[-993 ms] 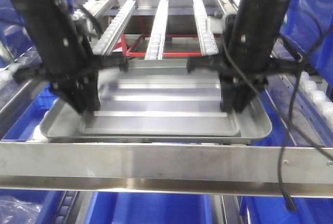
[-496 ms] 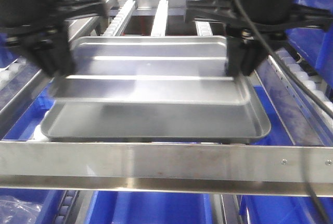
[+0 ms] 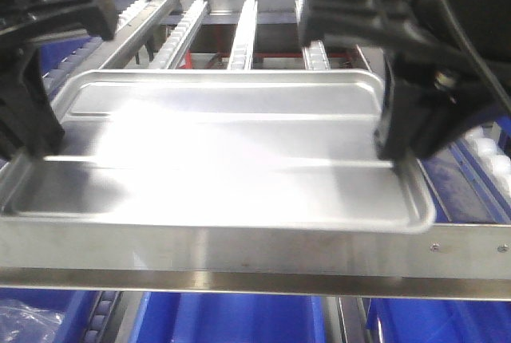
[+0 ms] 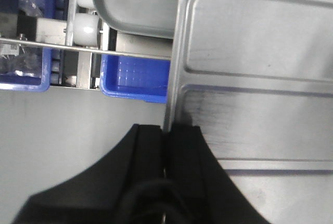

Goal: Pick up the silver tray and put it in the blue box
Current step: 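Lift the tray with both grippers and pull it toward the robot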

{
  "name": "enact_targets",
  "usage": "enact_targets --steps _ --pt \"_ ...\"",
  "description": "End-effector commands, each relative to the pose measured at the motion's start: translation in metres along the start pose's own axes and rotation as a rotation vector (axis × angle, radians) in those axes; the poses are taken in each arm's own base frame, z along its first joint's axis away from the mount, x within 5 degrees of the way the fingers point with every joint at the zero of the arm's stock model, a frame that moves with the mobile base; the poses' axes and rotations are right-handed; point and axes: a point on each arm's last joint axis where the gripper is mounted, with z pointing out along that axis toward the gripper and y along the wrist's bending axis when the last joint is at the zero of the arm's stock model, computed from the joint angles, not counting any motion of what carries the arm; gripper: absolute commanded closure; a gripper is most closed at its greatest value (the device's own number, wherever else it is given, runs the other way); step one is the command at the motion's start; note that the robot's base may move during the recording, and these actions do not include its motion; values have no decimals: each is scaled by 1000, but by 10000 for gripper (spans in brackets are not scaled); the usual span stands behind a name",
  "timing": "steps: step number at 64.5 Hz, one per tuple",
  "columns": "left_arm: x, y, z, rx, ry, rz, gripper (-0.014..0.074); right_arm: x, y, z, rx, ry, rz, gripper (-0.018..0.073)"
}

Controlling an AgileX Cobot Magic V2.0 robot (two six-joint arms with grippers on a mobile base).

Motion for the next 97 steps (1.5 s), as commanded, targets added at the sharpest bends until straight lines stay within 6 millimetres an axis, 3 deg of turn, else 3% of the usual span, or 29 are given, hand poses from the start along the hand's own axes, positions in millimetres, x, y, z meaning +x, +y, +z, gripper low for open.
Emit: enact_targets --steps 1,97 --pt "-7 -2 -14 15 -70 1 700 -7 -1 -14 1 -74 -19 508" --pt "-7 -2 -14 13 -68 0 700 -7 -2 -14 3 -74 -20 510"
